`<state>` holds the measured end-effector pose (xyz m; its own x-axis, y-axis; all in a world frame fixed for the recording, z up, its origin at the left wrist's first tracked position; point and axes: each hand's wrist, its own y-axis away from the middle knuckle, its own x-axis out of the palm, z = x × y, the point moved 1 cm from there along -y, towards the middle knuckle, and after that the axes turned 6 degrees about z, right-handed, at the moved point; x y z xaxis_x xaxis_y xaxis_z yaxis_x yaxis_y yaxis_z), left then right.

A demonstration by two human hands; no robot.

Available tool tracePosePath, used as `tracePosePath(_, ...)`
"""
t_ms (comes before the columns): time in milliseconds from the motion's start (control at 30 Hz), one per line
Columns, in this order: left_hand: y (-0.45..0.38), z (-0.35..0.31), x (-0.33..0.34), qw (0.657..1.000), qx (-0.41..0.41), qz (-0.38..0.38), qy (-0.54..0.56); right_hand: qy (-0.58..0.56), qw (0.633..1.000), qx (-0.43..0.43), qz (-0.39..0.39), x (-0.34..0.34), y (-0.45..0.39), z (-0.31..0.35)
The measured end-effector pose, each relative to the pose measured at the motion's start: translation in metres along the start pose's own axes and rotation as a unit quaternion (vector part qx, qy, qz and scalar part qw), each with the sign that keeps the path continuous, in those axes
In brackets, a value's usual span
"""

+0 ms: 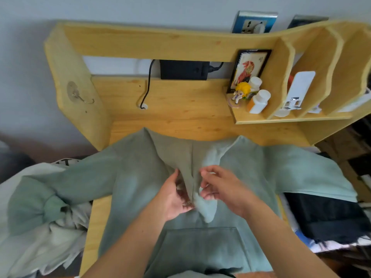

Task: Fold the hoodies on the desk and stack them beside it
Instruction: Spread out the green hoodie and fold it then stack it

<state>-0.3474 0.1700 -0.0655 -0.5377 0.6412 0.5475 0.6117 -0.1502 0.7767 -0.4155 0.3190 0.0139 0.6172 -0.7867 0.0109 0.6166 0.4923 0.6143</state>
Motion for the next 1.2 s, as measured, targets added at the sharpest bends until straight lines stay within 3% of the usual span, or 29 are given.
tracePosePath(133, -0.012, 0.02, -0.027, 0.987, 0.02, -0.145, -0.067, 0.032, 0.975, 0.139, -0.169, -0.033, -0.03, -0.075)
tracePosePath(267, -0.032, 0.018, -0.032, 0.984, 0.053, -0.161, -0.046, -0.078, 0.969, 0.183, -0.147, -0.03, -0.065, -0.084)
tracePosePath(433, -0.057, 0.017, 0.004, 0.986, -0.001, -0.143, -0.089, -0.097, 0.96, 0.231, -0.124, -0.013, -0.1, -0.068)
tracePosePath(667, -0.059, 0.021, 0.015, 0.989, 0.037, -0.122, -0.074, -0.184, 0.964, 0.174, -0.079, -0.011, -0.105, -0.065)
tracePosePath(767, -0.039, 0.005, 0.006, 0.992, 0.087, -0.084, 0.025, -0.197, 0.961, 0.171, -0.096, -0.024, -0.092, -0.05)
tracePosePath(933, 0.0, -0.033, -0.008, 0.967, 0.174, -0.058, 0.178, -0.356, 0.918, 0.058, -0.165, -0.054, -0.069, -0.025)
tracePosePath(1100, 0.018, -0.046, 0.0, 0.956, 0.235, -0.028, 0.173, -0.389, 0.903, 0.0, -0.183, -0.048, -0.052, -0.027)
tracePosePath(1200, 0.02, -0.04, -0.006, 0.964, 0.229, -0.018, 0.135, -0.394, 0.903, 0.034, -0.171, -0.042, -0.048, -0.038)
